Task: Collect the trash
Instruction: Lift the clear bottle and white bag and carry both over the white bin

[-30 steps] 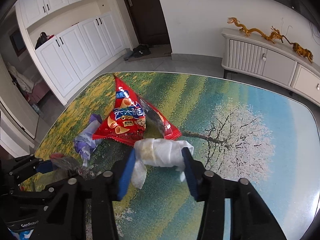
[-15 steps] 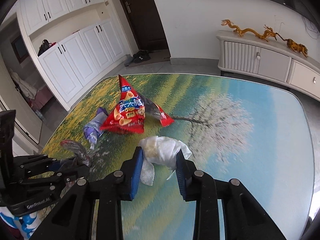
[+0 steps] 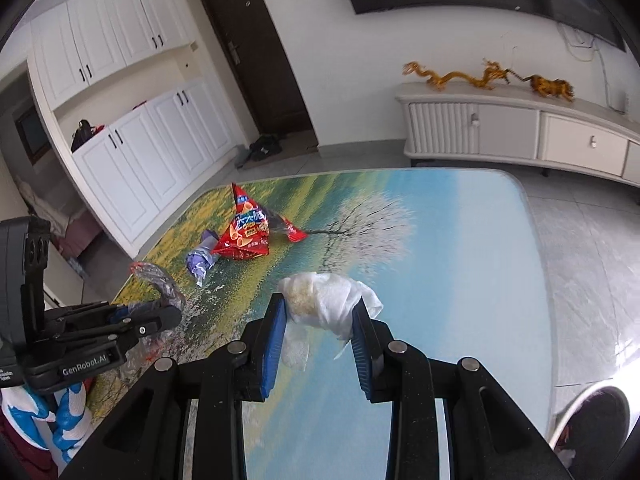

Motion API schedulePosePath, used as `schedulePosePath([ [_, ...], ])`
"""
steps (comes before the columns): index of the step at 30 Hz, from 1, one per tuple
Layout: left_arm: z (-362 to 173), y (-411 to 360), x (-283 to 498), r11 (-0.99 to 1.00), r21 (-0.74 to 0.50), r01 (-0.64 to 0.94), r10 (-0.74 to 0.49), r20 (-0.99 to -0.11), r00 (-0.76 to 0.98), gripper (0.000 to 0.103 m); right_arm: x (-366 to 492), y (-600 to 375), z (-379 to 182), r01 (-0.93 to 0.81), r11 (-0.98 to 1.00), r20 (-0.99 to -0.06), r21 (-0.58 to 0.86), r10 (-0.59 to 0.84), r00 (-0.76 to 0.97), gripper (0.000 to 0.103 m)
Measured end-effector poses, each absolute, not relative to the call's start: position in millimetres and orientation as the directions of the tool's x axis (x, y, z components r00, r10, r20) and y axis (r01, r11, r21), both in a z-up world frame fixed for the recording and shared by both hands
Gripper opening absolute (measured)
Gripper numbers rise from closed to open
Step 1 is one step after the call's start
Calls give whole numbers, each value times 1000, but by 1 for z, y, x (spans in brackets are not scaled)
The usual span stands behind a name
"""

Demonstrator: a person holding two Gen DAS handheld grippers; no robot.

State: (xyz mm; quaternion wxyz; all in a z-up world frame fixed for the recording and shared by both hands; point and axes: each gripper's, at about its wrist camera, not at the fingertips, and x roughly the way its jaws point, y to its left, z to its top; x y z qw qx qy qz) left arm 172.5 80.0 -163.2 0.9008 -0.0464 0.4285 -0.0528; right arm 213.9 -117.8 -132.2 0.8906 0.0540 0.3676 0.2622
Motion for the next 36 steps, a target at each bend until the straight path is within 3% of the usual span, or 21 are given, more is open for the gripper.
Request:
schedulePosePath([
  [16, -114, 21, 139, 986, -110, 125, -166, -713, 682, 18, 147, -156, -89, -298, 950, -577, 93, 295, 761, 29],
  [36, -88, -99, 142, 947, -61, 315, -263, -712, 651, 18, 126, -253, -81, -120, 982, -511, 142, 177, 841, 29],
])
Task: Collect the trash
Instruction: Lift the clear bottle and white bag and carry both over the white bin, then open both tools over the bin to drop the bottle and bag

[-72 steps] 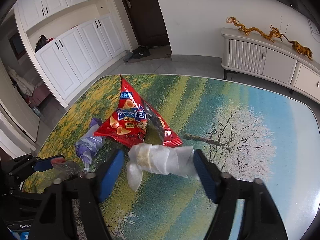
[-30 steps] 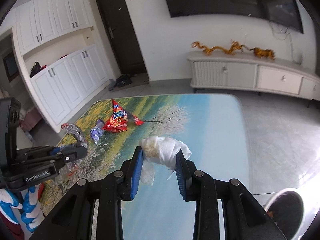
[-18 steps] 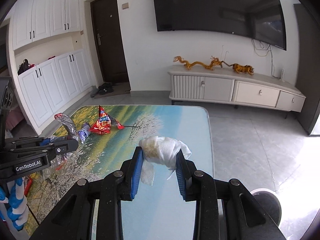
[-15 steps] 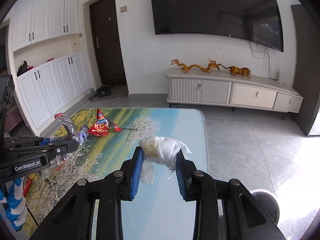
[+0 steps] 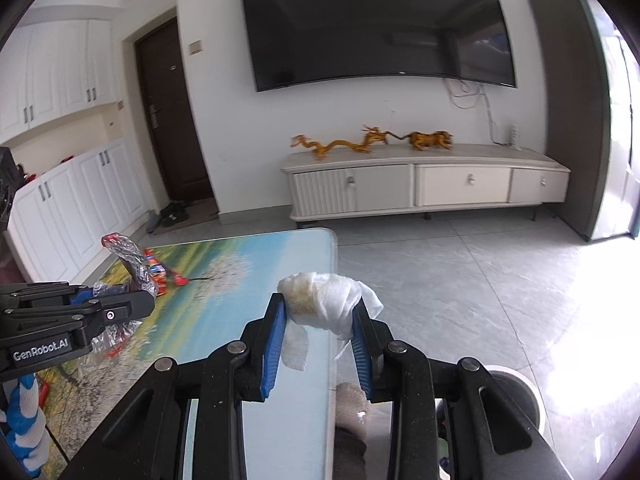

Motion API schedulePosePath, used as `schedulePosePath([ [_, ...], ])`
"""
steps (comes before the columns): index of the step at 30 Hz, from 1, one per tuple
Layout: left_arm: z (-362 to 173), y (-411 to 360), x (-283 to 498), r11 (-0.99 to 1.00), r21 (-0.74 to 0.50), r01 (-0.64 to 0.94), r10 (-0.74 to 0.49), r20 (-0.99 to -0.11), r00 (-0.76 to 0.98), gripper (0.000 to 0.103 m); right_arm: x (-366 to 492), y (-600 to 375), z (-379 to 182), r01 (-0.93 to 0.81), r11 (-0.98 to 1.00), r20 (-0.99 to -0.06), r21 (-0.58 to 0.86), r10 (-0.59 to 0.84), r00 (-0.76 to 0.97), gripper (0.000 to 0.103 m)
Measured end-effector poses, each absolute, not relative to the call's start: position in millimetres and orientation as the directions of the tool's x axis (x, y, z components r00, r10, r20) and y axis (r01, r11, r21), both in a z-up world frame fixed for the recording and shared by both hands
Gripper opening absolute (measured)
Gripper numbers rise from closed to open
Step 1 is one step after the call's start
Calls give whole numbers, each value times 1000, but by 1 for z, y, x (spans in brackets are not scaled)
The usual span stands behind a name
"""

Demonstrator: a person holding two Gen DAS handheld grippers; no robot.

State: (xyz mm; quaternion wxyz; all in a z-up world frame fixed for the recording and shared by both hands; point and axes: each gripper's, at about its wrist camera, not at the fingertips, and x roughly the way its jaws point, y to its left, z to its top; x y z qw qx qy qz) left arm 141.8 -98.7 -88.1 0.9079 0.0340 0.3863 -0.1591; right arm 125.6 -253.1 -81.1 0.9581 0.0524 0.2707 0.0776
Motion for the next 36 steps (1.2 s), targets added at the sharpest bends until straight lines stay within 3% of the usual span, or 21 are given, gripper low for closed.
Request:
schedulePosePath([
  [9, -89, -193, 151, 871, -69, 486, -376, -730, 570, 18, 117, -339, -98, 71, 978, -543, 195, 47, 838, 29],
  [16, -108, -279, 161, 788, -66, 612, -433, -767, 474, 19, 108, -426, -142, 281, 933, -639, 226, -76, 766, 30],
  [23, -149, -345, 173, 739, -92, 668, -440, -816, 374, 21, 108, -474, -193, 377, 893, -731, 244, -86, 677, 32],
  [31, -185, -381, 195, 737, -167, 655, -453, -841, 295, 21, 128, -495, -218, 403, 882, -770, 246, -74, 634, 37],
  [34, -192, -387, 204, 732, -196, 652, -467, -841, 272, 25, 133, -502, -227, 410, 884, -785, 226, -84, 614, 42],
  [36, -194, -391, 206, 727, -218, 651, -480, -840, 254, 38, 134, -504, -232, 423, 880, -795, 213, -95, 599, 48],
])
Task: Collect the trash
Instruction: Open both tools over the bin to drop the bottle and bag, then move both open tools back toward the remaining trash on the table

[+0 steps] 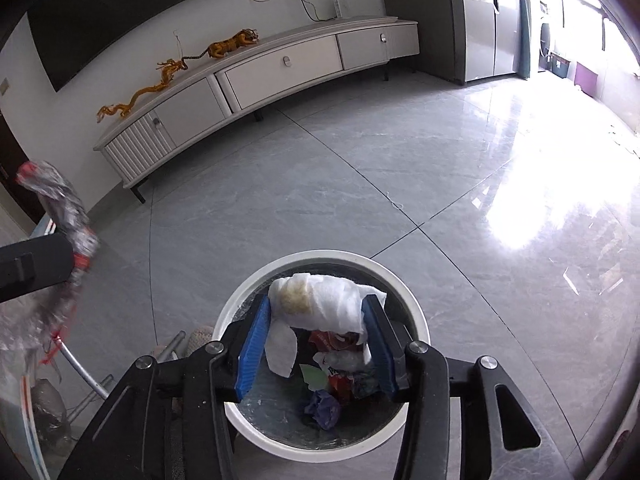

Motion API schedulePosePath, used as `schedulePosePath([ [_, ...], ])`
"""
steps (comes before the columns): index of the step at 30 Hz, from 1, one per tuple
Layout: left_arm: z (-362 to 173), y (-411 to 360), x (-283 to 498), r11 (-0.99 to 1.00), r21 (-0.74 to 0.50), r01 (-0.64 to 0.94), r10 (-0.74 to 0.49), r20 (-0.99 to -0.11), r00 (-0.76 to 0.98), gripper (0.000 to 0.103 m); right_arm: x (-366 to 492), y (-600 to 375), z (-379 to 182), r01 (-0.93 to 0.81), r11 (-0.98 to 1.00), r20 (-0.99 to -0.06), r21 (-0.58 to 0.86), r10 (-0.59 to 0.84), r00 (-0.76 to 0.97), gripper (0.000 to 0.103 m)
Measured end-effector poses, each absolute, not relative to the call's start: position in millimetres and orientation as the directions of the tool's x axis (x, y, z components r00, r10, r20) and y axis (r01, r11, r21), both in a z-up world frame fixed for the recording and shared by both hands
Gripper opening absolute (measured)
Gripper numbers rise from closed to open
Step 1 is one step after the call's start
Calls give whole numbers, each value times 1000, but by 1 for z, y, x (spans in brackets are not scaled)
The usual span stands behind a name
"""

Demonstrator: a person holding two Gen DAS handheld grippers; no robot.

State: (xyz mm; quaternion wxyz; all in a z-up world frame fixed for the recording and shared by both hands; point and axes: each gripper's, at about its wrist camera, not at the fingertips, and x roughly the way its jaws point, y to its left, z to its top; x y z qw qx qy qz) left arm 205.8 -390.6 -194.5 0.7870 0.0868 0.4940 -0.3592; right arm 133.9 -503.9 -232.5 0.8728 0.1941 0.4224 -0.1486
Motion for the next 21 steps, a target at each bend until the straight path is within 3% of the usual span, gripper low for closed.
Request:
schedulePosePath([
  [1, -196, -392, 208, 724, -231, 650, -488, -837, 246, 48, 133, -506, -234, 430, 877, -797, 213, -98, 596, 48],
  [2, -198, -394, 207, 718, -246, 651, -500, -833, 237, 50, 132, -508, -236, 435, 874, -798, 216, -99, 594, 50],
  [8, -197, -391, 207, 716, -274, 642, -519, -823, 228, 51, 127, -512, -232, 452, 865, -801, 216, -108, 589, 55],
  [18, -143, -357, 184, 793, -158, 588, -484, -749, 452, 51, 114, -499, -191, 437, 865, -748, 246, -117, 654, 58],
  [21, -124, -348, 169, 801, -155, 578, -495, -714, 495, 57, 107, -494, -177, 430, 868, -726, 250, -126, 676, 58],
])
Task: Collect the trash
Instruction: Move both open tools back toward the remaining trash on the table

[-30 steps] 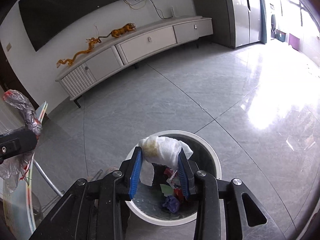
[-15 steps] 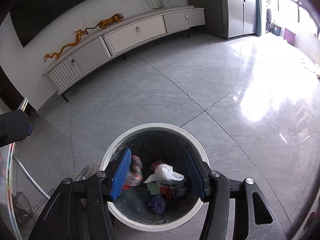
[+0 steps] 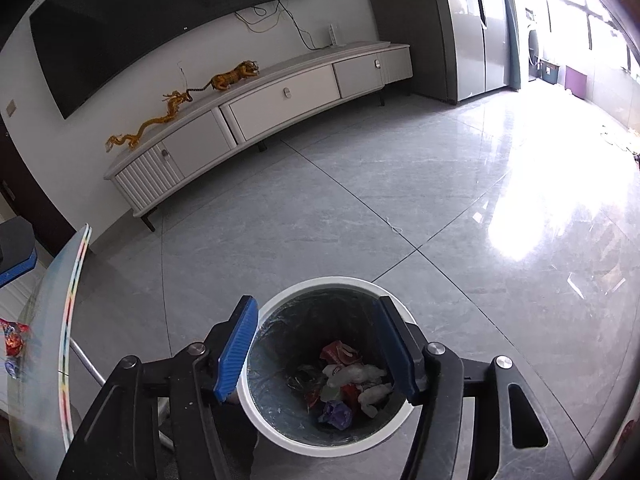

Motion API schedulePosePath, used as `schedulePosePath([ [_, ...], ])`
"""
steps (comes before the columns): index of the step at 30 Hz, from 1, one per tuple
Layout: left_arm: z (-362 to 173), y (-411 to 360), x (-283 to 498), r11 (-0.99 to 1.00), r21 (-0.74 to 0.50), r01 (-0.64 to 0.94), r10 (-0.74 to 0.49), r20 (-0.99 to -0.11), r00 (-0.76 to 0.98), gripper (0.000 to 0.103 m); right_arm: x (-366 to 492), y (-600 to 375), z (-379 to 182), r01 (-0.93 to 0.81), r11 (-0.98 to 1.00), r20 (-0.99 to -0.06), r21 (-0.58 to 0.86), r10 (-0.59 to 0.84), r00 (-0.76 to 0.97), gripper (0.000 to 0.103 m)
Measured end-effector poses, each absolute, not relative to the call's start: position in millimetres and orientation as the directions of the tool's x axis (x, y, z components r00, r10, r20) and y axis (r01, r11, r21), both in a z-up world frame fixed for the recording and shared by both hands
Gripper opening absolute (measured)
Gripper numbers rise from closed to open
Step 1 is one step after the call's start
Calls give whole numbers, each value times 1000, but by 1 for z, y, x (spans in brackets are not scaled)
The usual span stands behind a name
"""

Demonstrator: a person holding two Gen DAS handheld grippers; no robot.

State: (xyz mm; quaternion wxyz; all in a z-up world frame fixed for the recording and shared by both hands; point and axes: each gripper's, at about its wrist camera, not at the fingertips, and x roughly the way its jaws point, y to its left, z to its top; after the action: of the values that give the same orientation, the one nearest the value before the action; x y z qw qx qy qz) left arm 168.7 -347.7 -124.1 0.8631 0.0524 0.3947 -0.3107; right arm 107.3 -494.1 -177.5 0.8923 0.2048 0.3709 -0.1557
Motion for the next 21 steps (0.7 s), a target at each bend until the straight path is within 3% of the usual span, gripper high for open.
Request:
schedulePosePath([
  [10, -89, -316, 128, 844, -77, 530, -457, -621, 637, 59, 94, -465, -129, 368, 900, -650, 232, -138, 747, 59],
  [14, -75, -296, 118, 864, -57, 501, -435, -586, 683, 69, 90, -451, -112, 336, 913, -617, 232, -129, 777, 60],
  [21, -54, -260, 104, 897, -33, 442, -391, -527, 754, 70, 87, -425, -89, 279, 934, -574, 222, -107, 812, 61],
])
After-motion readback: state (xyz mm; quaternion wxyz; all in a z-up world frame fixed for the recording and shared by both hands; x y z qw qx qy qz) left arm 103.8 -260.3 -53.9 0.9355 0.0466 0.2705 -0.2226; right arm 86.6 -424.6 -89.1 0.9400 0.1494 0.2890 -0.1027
